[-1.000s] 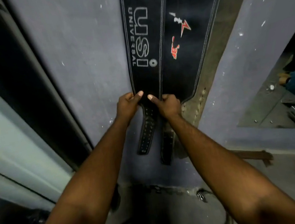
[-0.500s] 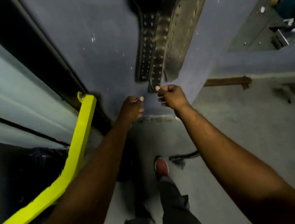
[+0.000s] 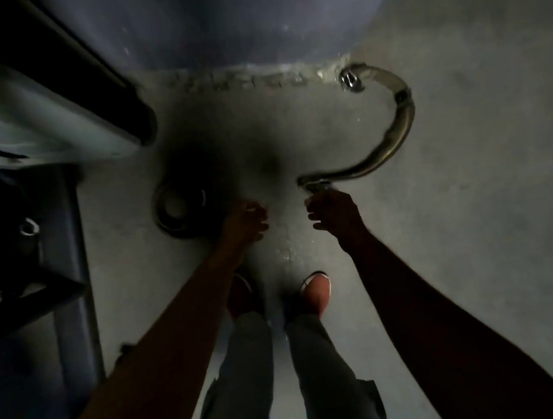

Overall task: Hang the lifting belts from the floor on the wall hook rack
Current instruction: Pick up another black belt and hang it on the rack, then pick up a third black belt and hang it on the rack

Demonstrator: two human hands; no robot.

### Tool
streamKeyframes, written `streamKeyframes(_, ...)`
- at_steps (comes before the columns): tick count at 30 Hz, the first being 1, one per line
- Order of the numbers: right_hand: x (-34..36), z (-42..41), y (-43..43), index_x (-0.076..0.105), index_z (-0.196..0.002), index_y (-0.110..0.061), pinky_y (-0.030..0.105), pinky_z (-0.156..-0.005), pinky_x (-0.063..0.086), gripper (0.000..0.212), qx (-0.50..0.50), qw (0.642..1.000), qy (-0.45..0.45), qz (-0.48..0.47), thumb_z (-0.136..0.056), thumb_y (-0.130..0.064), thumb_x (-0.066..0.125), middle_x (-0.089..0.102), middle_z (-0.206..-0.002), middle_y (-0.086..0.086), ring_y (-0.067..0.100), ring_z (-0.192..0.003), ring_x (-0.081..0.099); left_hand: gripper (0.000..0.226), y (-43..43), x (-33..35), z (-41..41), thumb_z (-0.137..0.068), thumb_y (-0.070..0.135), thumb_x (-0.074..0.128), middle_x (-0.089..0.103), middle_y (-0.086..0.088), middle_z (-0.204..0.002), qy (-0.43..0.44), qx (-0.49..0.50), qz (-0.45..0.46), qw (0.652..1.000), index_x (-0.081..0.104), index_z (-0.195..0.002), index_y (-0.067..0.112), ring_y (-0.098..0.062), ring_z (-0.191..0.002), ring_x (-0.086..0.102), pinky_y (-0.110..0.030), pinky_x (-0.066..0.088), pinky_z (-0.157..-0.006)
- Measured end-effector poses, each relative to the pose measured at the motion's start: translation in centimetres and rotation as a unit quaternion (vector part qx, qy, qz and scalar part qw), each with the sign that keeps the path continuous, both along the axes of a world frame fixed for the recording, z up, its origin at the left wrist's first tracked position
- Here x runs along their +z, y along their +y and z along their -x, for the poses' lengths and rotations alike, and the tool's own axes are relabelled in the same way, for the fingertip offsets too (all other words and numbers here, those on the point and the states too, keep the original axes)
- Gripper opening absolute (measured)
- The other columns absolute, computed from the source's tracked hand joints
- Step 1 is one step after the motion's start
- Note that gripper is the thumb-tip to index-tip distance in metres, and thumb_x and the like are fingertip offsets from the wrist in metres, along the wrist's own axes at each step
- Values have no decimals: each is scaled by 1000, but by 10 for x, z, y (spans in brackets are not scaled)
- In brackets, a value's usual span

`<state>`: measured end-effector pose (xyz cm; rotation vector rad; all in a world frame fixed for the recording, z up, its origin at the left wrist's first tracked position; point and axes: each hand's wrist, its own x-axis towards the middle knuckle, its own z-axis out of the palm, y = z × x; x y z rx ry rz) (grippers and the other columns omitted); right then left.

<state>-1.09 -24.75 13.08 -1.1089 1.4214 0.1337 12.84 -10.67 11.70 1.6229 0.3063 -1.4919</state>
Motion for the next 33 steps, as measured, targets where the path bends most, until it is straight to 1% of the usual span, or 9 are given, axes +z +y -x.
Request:
streamKeyframes(4,-130,39,-11,63,-120,-16,37,-100,51,33,154,978,111,91,-91,-29,71,67,-125,10,29,-110,66,15,-20,-110,42,-103,16,44,63,-2,-84,-36,-56,-13,998,55,-92,18,-15,-71,57,-25,45,-62)
streamKeyframes(10,-288,61,-66,30,-155,-23,45,-98,47,71,342,881,211,248,-92,-14,62,38,-153,15,40,-131,48,9,-23,-258,70,-102,19,49,58,0,-80,-12,-118,-36,992,57,-97,17,-9,-58,60,-21,51,-59)
streamKeyframes(15,-354,49,-100,15,-158,-35,50,-104,47,92,447,840,237,199,-89,-14,71,-5,-168,12,44,-135,44,10,-4,-308,71,-100,25,53,61,-2,-91,-63,-162,-41,984,57,-106,18,-13,-79,62,-33,51,-76)
streamKeyframes(19,-365,45,-91,31,-154,-16,48,-115,35,70,415,866,185,208,-93,-17,65,18,-161,23,45,-142,33,13,0,-319,63,-99,24,55,64,-7,-97,-104,-174,-64,977,58,-108,15,-24,-93,64,-36,52,-81)
streamKeyframes(24,-328,58,-22,44,-146,-5,28,-104,40,52,480,875,50,27,-96,-9,60,46,-148,17,31,-133,48,27,-18,-313,58,-94,17,62,67,-16,-112,-252,-191,-118,941,63,-114,-2,-29,-109,63,-34,46,-98)
streamKeyframes(26,-328,72,-11,56,-136,-12,23,-94,47,39,393,919,23,23,-97,-12,59,58,-135,8,21,-119,58,30,-26,-307,57,-93,14,63,67,-20,-116,-256,-167,-120,945,61,-116,-4,-32,-113,62,-32,45,-97)
streamKeyframes(28,-329,81,-26,57,-129,-19,32,-92,52,33,165,970,100,148,-96,-25,59,61,-125,2,20,-112,61,30,-31,-304,57,-93,16,63,66,-21,-118,-241,-174,-115,948,61,-117,-1,-34,-114,61,-35,47,-97)
streamKeyframes(31,-333,94,-75,47,-131,-15,36,-93,47,50,-81,914,264,297,-89,-32,67,47,-133,7,25,-120,50,32,-40,-303,55,-96,26,59,65,-12,-122,-227,-253,-108,934,62,-122,7,-28,-114,60,-36,46,-97)
streamKeyframes(33,-342,96,-98,36,-143,-17,44,-101,48,70,-152,937,244,198,-85,-30,73,41,-142,11,31,-127,46,33,-47,-305,55,-97,32,57,64,-4,-121,-217,-287,-94,928,61,-124,13,-22,-112,59,-34,46,-97)
